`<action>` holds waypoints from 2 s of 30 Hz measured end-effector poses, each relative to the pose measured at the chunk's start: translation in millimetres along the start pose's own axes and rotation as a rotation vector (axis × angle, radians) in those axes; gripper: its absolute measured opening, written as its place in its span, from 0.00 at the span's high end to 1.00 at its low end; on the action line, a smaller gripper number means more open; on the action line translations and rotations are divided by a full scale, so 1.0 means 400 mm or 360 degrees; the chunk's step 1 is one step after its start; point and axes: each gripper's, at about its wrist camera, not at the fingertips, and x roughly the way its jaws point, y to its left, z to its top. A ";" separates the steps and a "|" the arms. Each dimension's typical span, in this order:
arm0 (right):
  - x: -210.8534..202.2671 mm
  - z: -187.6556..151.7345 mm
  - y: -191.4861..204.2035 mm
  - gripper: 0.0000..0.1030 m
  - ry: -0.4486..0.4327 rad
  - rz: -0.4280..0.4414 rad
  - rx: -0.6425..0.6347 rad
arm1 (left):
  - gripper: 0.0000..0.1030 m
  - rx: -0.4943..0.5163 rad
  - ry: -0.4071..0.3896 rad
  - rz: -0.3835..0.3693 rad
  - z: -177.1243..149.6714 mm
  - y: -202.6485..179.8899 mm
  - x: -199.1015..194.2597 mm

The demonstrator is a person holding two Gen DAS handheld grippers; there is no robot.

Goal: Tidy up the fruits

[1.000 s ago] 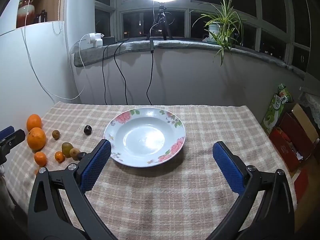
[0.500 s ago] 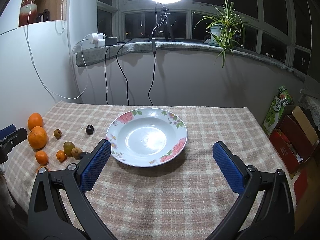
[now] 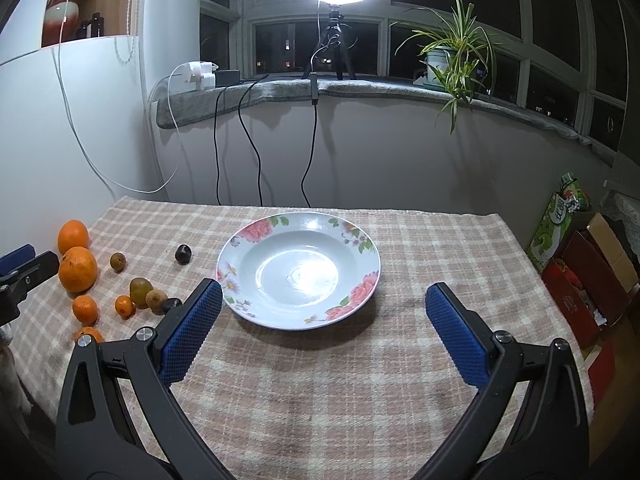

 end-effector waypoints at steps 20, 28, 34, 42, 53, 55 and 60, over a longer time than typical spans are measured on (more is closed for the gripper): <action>0.000 -0.002 0.006 0.00 -0.0001 0.0000 -0.0011 | 0.15 0.0007 0.0004 -0.0009 -0.001 -0.003 0.005; 0.005 -0.003 0.012 0.00 0.0012 0.0027 -0.0015 | 0.14 0.0003 0.0006 -0.0008 -0.001 0.000 0.005; 0.010 -0.006 0.017 0.00 0.0024 0.0058 -0.0023 | 0.15 -0.0005 0.0010 -0.0009 -0.003 0.007 0.006; 0.016 -0.011 0.027 0.00 0.0038 0.0114 -0.0027 | 0.15 -0.0020 0.0016 0.0009 -0.020 0.033 0.002; 0.030 -0.010 0.071 0.03 0.0057 0.0246 -0.0101 | 0.18 -0.0113 0.0079 0.0075 -0.063 0.115 -0.008; 0.034 -0.008 0.089 0.04 0.0065 0.0286 -0.0130 | 0.20 -0.0141 0.0091 0.0080 -0.069 0.135 -0.006; 0.049 0.010 0.153 0.04 0.0076 0.0415 -0.0231 | 0.24 -0.0208 0.0100 0.0100 -0.078 0.180 0.001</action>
